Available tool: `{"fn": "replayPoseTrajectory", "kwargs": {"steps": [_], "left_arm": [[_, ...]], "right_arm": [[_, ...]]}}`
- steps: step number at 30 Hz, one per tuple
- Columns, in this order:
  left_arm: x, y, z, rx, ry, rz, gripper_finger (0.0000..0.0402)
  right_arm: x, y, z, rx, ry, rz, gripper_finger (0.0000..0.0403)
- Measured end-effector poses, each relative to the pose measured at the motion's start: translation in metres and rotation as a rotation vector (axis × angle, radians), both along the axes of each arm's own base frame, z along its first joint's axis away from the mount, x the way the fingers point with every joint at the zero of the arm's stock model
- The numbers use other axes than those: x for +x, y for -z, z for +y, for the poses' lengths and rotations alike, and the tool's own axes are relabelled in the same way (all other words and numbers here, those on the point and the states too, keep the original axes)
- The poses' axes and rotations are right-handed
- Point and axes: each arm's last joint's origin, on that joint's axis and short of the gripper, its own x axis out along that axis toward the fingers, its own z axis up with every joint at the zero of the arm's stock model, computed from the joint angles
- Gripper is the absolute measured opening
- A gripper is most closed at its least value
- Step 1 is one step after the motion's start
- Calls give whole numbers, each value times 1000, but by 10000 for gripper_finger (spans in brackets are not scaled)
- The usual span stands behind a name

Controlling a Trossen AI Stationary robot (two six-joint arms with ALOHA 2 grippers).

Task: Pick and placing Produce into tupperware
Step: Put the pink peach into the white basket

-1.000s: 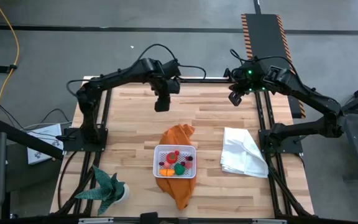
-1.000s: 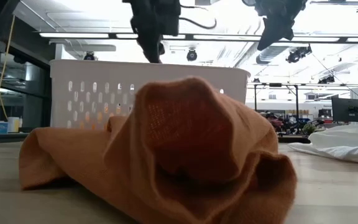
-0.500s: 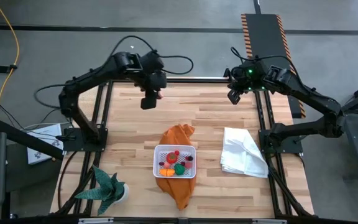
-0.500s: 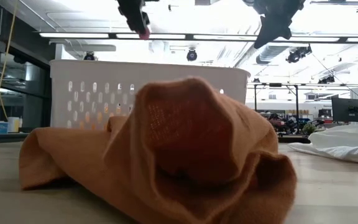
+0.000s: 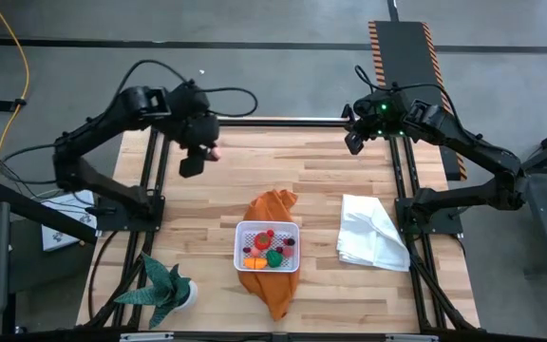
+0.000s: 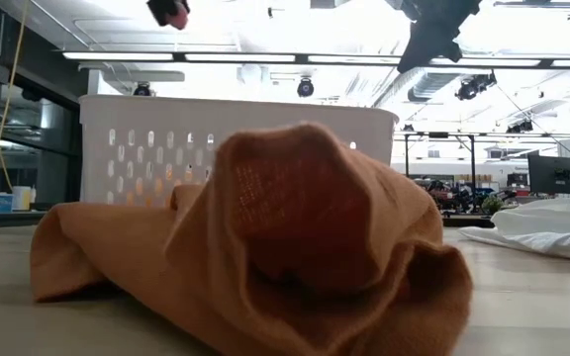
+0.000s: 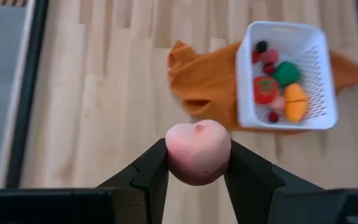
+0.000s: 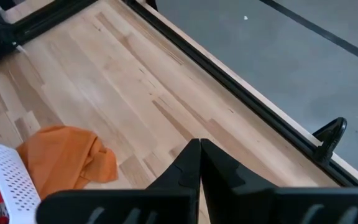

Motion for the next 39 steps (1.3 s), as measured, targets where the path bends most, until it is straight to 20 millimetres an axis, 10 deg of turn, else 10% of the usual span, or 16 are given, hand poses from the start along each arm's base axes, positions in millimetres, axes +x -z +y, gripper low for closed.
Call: {"fn": "replayPoseTrajectory", "kwargs": {"steps": [8, 16, 39], "left_arm": [[-15, 42, -17, -139, -113, -145, 129], [10, 79, -44, -281, -153, -265, 129], [67, 112, -141, -247, -312, -345, 129]], "right_arm": [[0, 0, 1, 8, -17, -5, 0], [1, 0, 2, 14, -83, -10, 0], [1, 2, 5, -30, -244, 37, 0]]}}
